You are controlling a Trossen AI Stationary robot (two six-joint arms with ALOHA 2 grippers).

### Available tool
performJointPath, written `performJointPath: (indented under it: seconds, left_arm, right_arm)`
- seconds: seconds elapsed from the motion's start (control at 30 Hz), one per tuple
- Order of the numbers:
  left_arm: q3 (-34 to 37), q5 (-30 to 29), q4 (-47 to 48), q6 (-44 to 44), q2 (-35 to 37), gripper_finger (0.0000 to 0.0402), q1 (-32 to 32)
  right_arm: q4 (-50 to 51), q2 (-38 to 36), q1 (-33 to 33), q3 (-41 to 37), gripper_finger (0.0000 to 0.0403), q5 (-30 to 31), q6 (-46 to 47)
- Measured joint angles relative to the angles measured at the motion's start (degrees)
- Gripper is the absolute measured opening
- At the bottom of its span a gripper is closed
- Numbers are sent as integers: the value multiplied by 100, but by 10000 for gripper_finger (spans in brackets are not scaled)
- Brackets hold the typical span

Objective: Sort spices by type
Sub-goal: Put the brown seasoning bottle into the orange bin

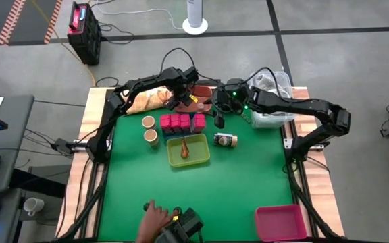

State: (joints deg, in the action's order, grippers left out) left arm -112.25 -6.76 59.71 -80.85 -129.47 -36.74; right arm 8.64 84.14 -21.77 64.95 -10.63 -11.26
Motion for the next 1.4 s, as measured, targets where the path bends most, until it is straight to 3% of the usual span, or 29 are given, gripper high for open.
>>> performJointPath:
  seconds: [0.47,0.77,1.1,1.4]
  left_arm:
    - [21,387,-279,-59,0,187,1]
    - [436,395,-850,201,16,187,-13]
    - [568,444,-1050,-111,31,187,-29]
    - [570,646,-1102,408,24,154,-36]
  right_arm:
    - [2,0,75,0,238,0,-38]
    - [55,0,79,0,238,-2,-36]
    - [60,0,79,0,238,-2,-61]
    - [223,0,13,0,238,-8,-109]
